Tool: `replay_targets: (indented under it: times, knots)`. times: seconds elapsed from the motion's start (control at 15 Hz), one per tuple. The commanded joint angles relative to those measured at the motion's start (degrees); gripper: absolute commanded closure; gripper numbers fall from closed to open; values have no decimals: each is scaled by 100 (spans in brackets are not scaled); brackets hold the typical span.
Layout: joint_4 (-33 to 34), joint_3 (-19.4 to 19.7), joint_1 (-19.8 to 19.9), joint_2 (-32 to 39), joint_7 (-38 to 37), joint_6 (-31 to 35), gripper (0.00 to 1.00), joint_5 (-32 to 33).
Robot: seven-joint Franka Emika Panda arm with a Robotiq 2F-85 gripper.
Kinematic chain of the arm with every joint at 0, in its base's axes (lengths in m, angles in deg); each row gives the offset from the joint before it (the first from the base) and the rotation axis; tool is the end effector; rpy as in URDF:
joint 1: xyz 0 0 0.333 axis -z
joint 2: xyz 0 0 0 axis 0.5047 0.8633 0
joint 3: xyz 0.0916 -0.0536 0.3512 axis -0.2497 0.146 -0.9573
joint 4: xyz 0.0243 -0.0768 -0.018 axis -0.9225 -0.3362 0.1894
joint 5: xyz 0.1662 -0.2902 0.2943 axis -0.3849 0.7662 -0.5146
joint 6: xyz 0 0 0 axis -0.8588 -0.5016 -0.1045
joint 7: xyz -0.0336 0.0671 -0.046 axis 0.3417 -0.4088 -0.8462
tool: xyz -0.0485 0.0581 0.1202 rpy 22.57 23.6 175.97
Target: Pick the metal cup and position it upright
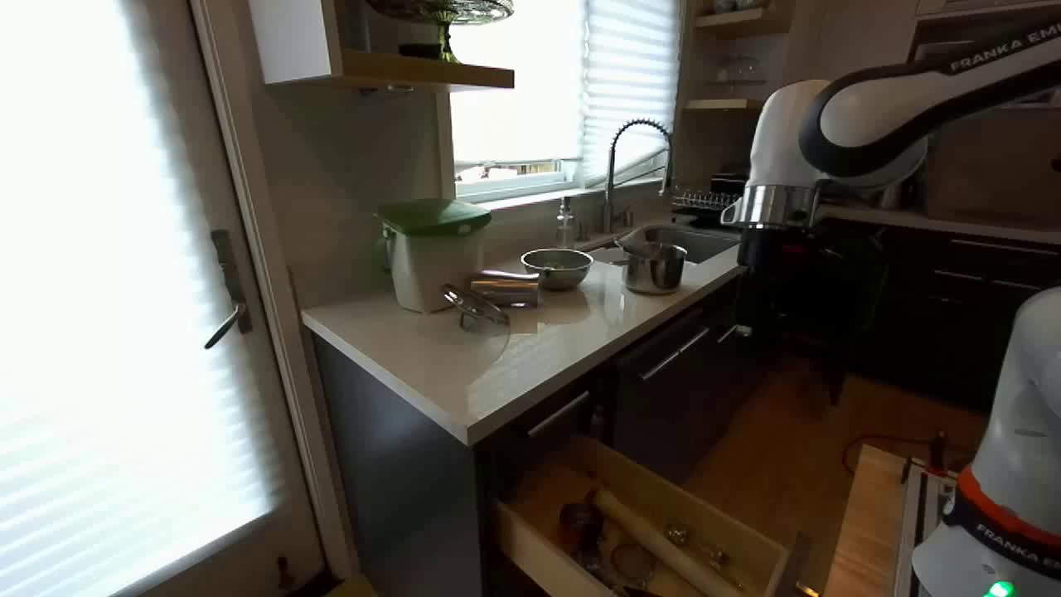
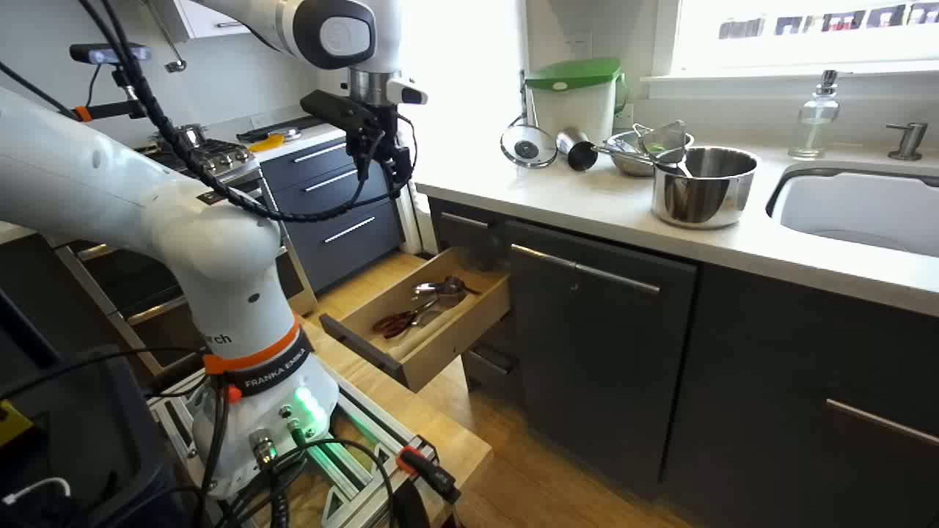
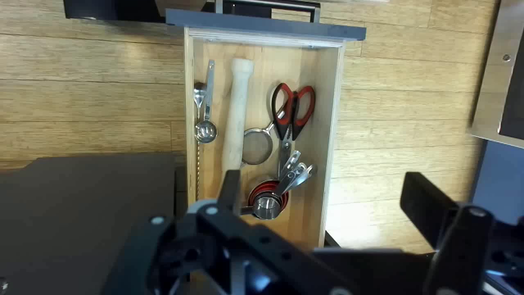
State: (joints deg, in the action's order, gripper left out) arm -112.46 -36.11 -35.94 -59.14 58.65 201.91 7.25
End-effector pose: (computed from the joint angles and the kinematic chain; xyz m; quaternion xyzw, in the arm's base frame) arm 0.3244 0.0292 0.4006 -0.9910 -0.0266 0.0256 0.1284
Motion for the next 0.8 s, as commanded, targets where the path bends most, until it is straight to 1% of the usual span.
replay_targets:
  times: [0.0, 0.4, 0.47, 0.53, 0.73]
  knots:
    - [-17, -75, 83, 11, 47, -27, 0, -50]
    - [-75, -77, 83, 49, 47, -27, 0, -50]
    - [-68, -196, 158, 31, -265, 61, 0, -76]
    - [-49, -306, 319, 33, -674, 340, 0, -106]
    - [152, -125, 675, 195, -1003, 662, 0, -49]
